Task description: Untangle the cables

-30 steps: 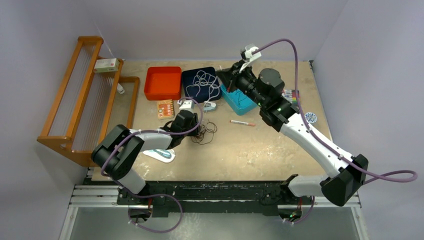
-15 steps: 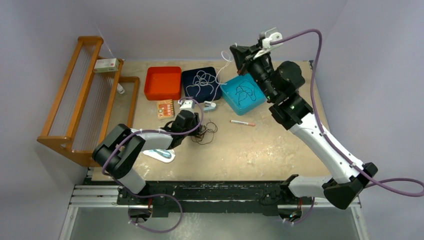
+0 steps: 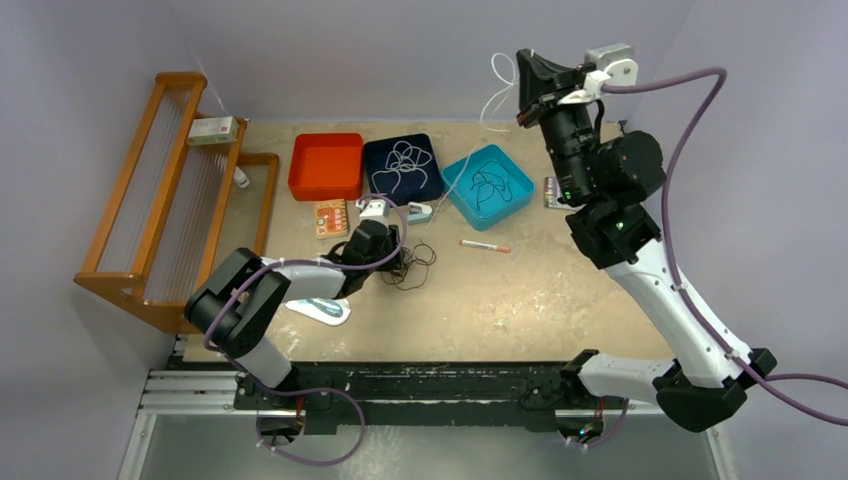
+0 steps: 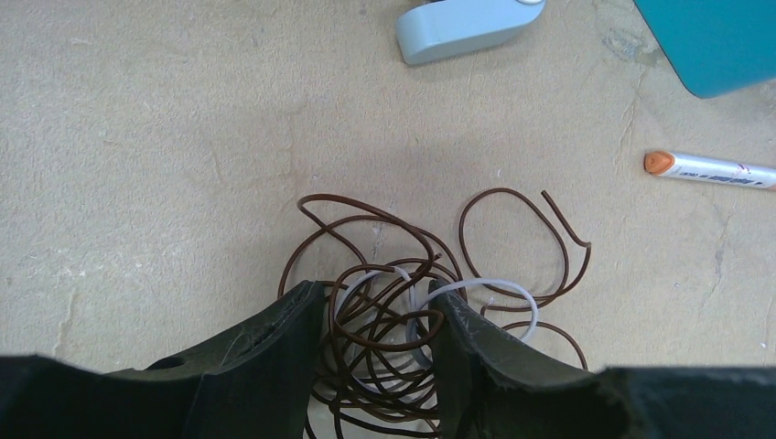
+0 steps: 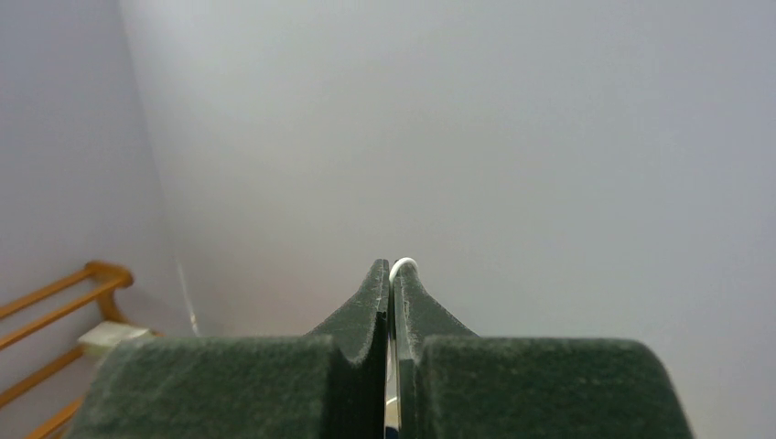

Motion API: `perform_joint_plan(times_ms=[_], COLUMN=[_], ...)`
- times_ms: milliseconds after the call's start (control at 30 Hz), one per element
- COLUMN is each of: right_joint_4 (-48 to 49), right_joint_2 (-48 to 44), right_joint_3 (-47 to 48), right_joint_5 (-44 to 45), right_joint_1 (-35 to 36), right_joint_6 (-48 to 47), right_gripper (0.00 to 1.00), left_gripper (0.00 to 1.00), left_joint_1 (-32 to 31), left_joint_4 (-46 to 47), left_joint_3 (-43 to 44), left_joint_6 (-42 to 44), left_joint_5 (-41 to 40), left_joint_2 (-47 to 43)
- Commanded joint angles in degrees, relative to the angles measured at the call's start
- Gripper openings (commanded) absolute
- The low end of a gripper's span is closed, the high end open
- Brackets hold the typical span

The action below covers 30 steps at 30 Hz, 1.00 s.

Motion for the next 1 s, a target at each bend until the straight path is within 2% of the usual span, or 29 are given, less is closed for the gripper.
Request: perform_joint_plan(times_ms=[0, 867, 967], right_joint_4=[7.3, 23.0, 22.8], right_joint_2=[-2.0, -0.9, -1.2], right_joint_3=[3.7, 12.7, 12.8], right_joint_5=[4.7, 11.5, 11.3], right_joint_1=[0.0, 0.0, 0.0], right_joint_6=[-5.8, -28.3, -28.7], right_gripper=[0.0, 0.0, 0.0], left_gripper=[0.46, 0.49, 0.39], left_joint_1=[0.0, 0.0, 0.1], left_joint_4=[-3.2, -3.8, -4.7], left_joint_3=[-1.6, -2.3, -2.3], left_joint_6=[-0.1, -0.4, -0.6], left_joint_5=[-1.3, -2.2, -2.5], left_joint_2=[-0.2, -1.4, -3.7])
